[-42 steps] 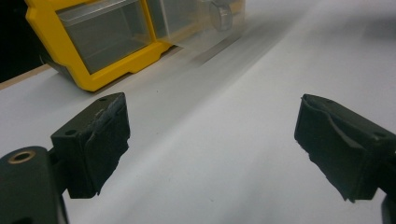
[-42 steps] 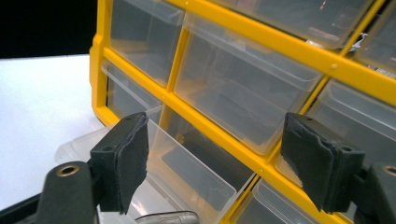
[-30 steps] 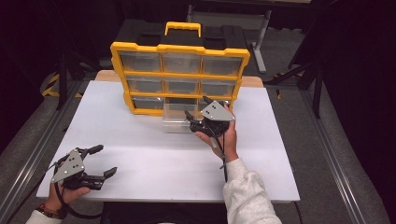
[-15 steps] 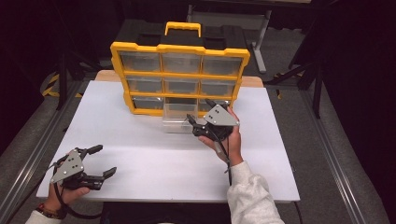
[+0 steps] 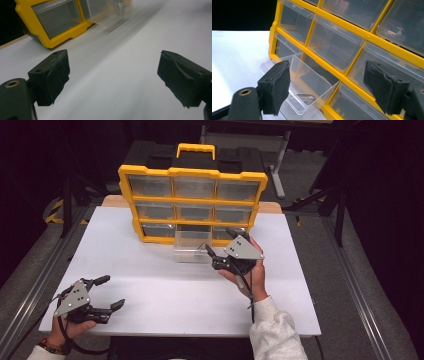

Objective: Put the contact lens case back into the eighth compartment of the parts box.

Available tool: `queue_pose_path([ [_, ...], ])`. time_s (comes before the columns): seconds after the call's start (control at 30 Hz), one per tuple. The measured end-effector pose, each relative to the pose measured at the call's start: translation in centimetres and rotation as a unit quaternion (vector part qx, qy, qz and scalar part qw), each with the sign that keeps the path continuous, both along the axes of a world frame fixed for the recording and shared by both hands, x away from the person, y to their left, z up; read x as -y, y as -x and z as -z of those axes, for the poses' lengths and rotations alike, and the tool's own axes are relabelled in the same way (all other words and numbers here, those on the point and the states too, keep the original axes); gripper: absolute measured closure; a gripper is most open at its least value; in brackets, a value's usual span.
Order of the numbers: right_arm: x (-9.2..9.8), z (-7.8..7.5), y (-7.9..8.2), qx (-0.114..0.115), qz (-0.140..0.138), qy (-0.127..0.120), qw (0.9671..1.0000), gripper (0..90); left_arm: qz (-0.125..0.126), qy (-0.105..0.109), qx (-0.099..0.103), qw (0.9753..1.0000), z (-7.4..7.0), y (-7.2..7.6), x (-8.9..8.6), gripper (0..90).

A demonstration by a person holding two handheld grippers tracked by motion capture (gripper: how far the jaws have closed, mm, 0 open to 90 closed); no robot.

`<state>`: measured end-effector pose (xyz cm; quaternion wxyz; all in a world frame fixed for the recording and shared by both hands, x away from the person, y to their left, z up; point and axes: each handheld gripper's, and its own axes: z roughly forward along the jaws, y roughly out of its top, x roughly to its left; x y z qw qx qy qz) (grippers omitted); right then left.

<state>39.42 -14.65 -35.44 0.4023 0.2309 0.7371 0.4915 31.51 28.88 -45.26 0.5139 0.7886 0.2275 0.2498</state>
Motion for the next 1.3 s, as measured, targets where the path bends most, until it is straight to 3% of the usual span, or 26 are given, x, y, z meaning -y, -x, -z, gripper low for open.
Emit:
queue_pose_path([
  [1.3,1.2,-0.3,2.6,0.009,-0.019,0.030,0.9993,22.0,0.003,-0.001,0.002,1.0000,0.0,0.0,0.1,12.1],
])
